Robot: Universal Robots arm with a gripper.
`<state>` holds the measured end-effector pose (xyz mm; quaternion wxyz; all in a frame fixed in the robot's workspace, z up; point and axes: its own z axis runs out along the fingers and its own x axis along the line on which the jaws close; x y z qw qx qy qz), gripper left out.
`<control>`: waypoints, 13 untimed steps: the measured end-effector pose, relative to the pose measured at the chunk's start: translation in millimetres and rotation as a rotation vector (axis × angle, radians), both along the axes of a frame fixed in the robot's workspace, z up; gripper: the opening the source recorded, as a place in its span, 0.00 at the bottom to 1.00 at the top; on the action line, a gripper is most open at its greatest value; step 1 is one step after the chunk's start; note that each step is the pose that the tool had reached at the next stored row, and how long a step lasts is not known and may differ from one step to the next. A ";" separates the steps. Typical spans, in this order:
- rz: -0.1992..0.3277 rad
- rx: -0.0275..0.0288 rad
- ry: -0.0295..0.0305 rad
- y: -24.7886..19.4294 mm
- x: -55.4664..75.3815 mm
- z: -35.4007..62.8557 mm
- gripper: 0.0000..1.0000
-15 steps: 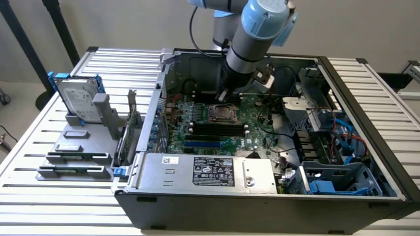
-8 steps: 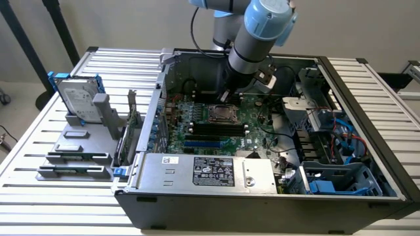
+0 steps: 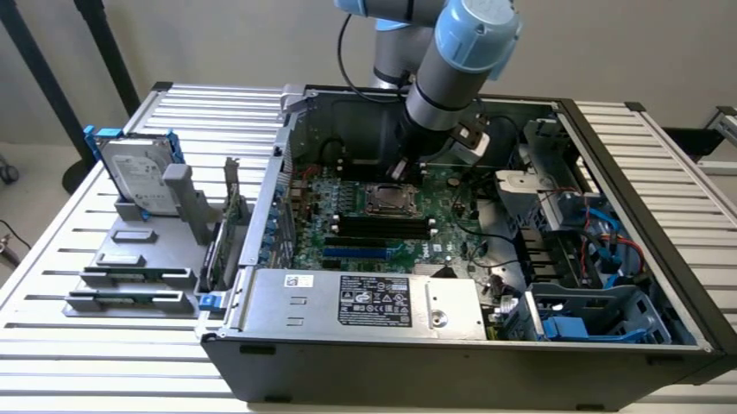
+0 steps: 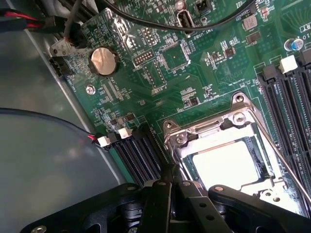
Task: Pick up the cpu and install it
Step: 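Install the first cpu locking lever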
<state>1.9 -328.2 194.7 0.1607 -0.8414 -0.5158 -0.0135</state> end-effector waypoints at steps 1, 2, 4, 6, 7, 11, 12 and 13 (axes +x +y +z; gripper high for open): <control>0.001 -0.0001 0.0000 -0.1 0.7 0.0 0.11; 0.001 0.0000 0.0000 -0.2 1.3 -0.1 0.11; 0.003 0.0001 0.0001 -0.8 2.4 -0.1 0.11; 0.005 0.0002 0.0004 -2.0 3.4 -0.1 0.11; 0.006 -0.0005 0.0008 -3.0 3.8 0.0 0.11; 0.007 0.0034 0.0038 -5.6 5.2 -0.1 0.11; 0.007 0.0046 0.0043 -5.8 5.4 0.0 0.11; 0.007 0.0062 0.0045 -5.9 5.5 0.0 0.11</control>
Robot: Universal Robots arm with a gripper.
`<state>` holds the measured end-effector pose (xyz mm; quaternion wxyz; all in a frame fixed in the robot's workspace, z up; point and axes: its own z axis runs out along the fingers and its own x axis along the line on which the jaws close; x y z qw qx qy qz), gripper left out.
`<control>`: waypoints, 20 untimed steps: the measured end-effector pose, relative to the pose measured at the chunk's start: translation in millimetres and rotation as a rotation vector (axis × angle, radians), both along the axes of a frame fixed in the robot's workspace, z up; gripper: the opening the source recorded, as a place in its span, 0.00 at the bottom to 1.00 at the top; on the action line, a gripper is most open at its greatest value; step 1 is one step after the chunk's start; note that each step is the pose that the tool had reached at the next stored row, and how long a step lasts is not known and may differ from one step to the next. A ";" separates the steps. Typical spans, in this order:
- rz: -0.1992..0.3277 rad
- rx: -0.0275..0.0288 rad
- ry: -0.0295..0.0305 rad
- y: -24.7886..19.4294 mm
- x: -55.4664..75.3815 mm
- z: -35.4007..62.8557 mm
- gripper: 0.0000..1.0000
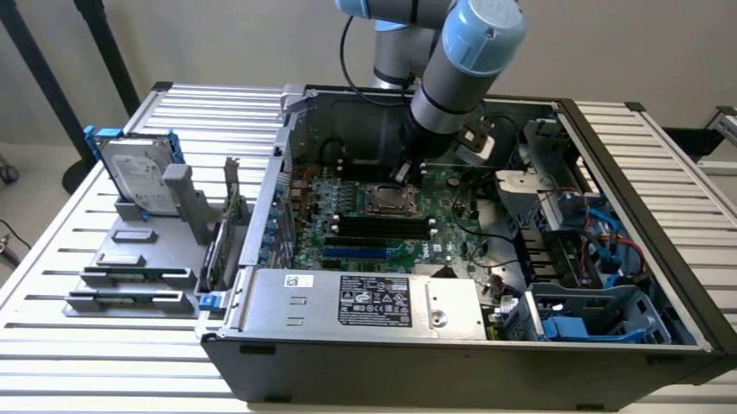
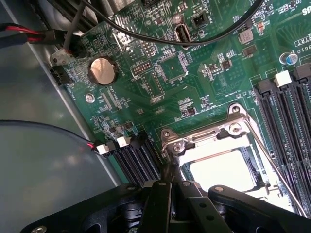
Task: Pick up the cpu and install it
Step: 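Install the first cpu locking lever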
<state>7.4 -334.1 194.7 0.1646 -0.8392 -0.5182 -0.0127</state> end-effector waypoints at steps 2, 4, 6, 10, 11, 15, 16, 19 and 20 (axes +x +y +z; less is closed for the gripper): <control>0.000 0.0055 0.0002 -0.2 0.0 0.0 0.11; 0.001 0.0189 0.0003 -0.2 0.1 -0.1 0.11; 0.001 0.0334 0.0002 -0.7 0.1 -0.5 0.11; 0.002 0.0463 0.0002 -3.0 0.4 -2.1 0.11; 0.002 0.0474 0.0002 -3.7 0.4 -2.5 0.11; 0.002 0.0547 0.0004 -5.0 0.6 -3.5 0.11; 0.002 0.0581 0.0003 -5.0 0.7 -3.5 0.11; 0.002 0.0631 0.0017 -5.4 1.0 -2.8 0.11; 0.002 0.0630 0.0032 -5.9 0.9 -2.1 0.11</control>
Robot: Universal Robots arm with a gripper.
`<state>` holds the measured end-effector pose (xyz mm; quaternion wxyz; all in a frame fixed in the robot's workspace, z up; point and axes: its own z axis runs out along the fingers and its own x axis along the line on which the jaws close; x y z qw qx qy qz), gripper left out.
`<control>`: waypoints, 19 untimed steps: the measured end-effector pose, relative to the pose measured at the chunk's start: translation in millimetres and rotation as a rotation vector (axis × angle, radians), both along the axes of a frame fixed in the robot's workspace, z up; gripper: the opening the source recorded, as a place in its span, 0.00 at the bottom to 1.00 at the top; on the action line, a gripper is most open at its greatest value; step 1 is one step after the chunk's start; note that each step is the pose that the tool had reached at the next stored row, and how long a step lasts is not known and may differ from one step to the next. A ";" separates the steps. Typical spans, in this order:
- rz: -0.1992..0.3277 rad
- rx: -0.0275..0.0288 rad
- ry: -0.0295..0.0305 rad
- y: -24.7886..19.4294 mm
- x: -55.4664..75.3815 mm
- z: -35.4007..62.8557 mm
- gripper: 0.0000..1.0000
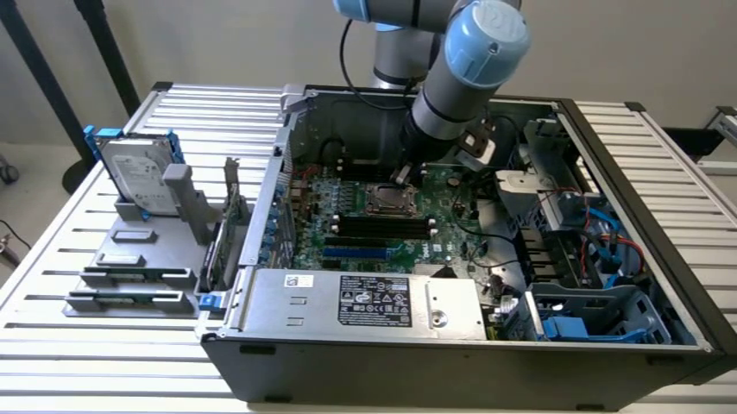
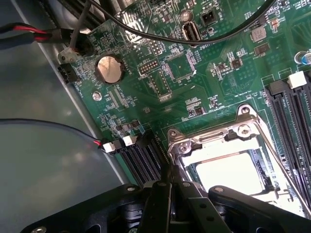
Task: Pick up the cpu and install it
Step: 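Install the first cpu locking lever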
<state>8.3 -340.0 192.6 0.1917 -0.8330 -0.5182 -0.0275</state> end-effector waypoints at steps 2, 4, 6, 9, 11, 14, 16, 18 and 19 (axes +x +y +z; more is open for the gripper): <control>0.000 -0.0004 0.0027 -1.6 0.0 1.9 0.11; 0.000 -0.0004 0.0040 -3.8 -0.4 4.2 0.11; 0.000 -0.0004 0.0046 -6.3 -1.9 6.3 0.11; 0.000 -0.0004 0.0051 -11.4 -6.4 8.7 0.11; 0.000 -0.0004 0.0054 -14.7 -9.4 10.6 0.11; 0.000 -0.0005 0.0057 -19.9 -13.1 14.8 0.11; 0.000 -0.0004 0.0060 -23.7 -14.9 18.5 0.11; 0.000 -0.0005 0.0062 -27.4 -16.7 22.0 0.11; 0.000 -0.0005 0.0063 -29.3 -17.6 23.8 0.11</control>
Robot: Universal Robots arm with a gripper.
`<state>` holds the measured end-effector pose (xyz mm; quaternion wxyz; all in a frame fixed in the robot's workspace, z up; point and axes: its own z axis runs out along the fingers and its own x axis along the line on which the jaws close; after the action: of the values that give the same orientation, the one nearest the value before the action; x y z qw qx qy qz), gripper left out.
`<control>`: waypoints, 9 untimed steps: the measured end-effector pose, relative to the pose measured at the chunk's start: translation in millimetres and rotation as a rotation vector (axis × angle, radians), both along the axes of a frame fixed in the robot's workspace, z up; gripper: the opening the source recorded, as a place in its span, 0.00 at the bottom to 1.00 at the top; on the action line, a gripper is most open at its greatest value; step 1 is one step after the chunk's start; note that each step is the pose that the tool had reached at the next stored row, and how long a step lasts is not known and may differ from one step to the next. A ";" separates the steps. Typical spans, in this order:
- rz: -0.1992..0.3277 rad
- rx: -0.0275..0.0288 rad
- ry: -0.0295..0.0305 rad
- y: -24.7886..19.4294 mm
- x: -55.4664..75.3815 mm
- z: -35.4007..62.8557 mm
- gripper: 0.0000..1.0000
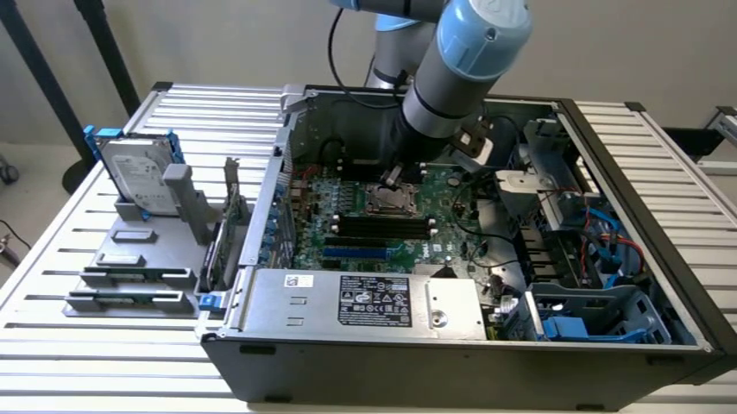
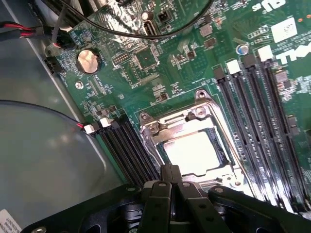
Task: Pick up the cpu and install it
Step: 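Install the first cpu locking lever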
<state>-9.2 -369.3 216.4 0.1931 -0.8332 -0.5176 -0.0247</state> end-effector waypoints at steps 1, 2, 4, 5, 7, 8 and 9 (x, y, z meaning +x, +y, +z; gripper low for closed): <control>0.000 0.0001 0.0001 -1.8 -0.9 1.7 0.11; 0.000 0.0002 0.0002 -3.8 -1.8 3.6 0.11; 0.000 0.0001 0.0003 -7.5 -3.7 6.9 0.11; 0.000 0.0001 0.0004 -9.4 -4.8 8.4 0.11; 0.000 0.0000 0.0005 -13.0 -7.1 10.8 0.11; 0.000 0.0000 0.0005 -14.8 -8.2 11.9 0.11; 0.000 0.0001 0.0005 -16.5 -9.3 13.0 0.11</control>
<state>-18.5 -385.8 229.4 0.1933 -0.8332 -0.5175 -0.0245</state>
